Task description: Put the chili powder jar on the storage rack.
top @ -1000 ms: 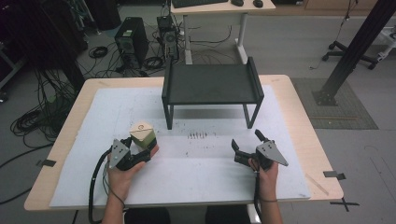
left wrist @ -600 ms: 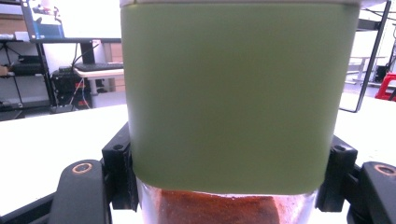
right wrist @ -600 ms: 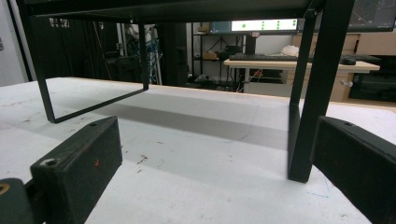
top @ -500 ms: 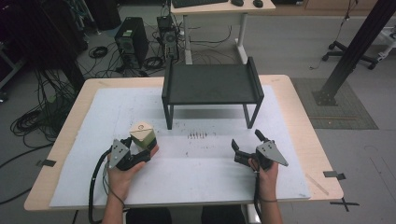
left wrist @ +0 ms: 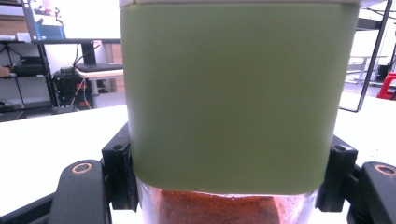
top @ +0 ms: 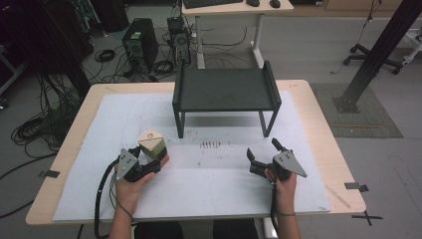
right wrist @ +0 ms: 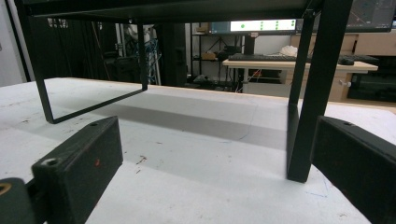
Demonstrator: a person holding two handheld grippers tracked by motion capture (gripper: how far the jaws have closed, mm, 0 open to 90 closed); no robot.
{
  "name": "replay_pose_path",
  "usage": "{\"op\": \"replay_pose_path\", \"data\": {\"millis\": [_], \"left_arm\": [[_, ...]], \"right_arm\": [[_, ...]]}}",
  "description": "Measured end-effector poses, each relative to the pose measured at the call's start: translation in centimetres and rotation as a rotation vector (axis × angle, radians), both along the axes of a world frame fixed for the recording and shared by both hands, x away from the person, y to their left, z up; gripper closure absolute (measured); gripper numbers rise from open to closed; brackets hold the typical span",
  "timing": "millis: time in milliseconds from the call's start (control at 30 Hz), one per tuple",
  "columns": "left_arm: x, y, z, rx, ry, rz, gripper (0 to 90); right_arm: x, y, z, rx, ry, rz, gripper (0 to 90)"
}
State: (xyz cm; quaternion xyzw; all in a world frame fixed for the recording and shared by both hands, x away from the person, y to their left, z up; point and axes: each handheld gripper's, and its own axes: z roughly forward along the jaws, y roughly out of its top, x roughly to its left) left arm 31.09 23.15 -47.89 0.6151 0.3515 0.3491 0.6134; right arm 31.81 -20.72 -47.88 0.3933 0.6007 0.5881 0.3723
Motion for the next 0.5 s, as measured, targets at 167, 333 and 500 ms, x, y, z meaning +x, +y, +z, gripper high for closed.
{"op": "replay_pose_path", "data": {"millis": [167,333,500], "left_arm": [[0.00,0.00,0.00,0.000,0.000,0.000,28.7],[0.00,0.00,0.00,0.000,0.000,0.000,28.7],[0.00,0.01,0.00,-0.001,0.001,-0.001,28.7]], "right_arm": [[0.01,-0.01,0.00,0.003,0.001,-0.002,3.2],[0.00,-0.04,0.00,0.006,0.002,-0.002,3.4],[0.00,-0.04,-0.01,0.007,0.002,-0.003,2.3]]}}
